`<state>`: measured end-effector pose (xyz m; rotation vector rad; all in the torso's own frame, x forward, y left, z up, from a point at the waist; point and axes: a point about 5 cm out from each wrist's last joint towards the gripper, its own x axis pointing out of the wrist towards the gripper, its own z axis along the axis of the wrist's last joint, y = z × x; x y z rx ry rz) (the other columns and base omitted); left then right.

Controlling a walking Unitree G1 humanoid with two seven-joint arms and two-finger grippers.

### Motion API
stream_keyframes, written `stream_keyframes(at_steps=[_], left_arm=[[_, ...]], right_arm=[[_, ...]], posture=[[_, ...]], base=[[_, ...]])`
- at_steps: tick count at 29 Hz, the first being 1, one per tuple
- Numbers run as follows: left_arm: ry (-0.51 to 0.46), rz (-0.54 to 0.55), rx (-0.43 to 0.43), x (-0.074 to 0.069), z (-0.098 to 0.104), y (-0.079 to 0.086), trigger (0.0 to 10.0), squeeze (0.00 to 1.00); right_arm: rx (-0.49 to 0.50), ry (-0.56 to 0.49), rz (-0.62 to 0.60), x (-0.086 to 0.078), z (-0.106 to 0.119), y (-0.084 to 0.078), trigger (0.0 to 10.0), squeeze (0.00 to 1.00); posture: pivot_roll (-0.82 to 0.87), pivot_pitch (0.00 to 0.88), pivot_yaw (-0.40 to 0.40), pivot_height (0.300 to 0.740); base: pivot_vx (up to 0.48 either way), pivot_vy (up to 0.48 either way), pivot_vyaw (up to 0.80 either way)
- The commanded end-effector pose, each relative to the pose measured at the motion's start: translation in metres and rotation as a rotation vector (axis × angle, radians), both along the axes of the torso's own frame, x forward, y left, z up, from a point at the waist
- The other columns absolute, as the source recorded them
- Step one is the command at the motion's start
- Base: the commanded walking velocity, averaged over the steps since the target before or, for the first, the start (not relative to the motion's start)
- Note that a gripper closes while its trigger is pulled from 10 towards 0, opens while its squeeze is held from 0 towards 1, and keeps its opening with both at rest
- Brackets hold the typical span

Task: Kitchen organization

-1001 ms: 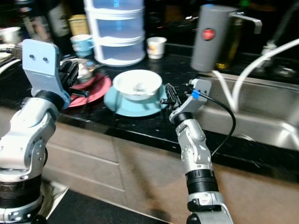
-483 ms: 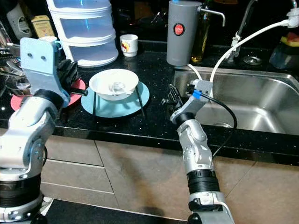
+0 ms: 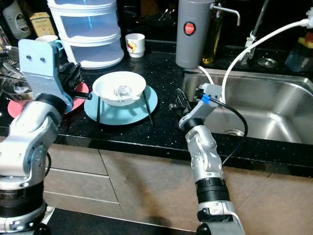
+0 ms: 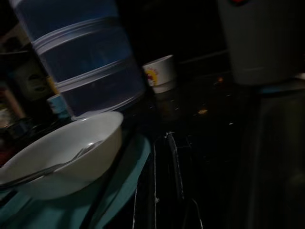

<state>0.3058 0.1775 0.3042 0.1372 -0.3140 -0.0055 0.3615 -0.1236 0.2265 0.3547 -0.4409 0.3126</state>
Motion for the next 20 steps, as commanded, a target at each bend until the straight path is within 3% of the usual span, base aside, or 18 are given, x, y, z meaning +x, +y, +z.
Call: stream_keyframes(at_steps=[1,5,20], left_arm=[[0.009,0.009,0.000,0.0010,-0.0009,0.0009,10.0,0.00],[0.011,0.012,-0.043,0.0009,-0.0018,0.0032,10.0,0.00],[0.013,-0.003,-0.039,-0.0005,-0.0023,0.0010,10.0,0.00]], right_arm=[[-0.003,-0.003,-0.002,0.0001,0.0000,-0.0001,10.0,0.00],[-0.002,-0.006,-0.004,-0.0002,0.0009,-0.0005,10.0,0.00],[0.001,-0.012,0.001,0.0000,0.0038,0.0015,10.0,0.00]], posture=[[0.15,0.077,0.019,0.740],[0.15,0.077,0.018,0.740],[0.15,0.077,0.010,0.740]], base=[[0.000,-0.480,0.00],[0.000,0.000,0.00],[0.000,0.000,0.00]])
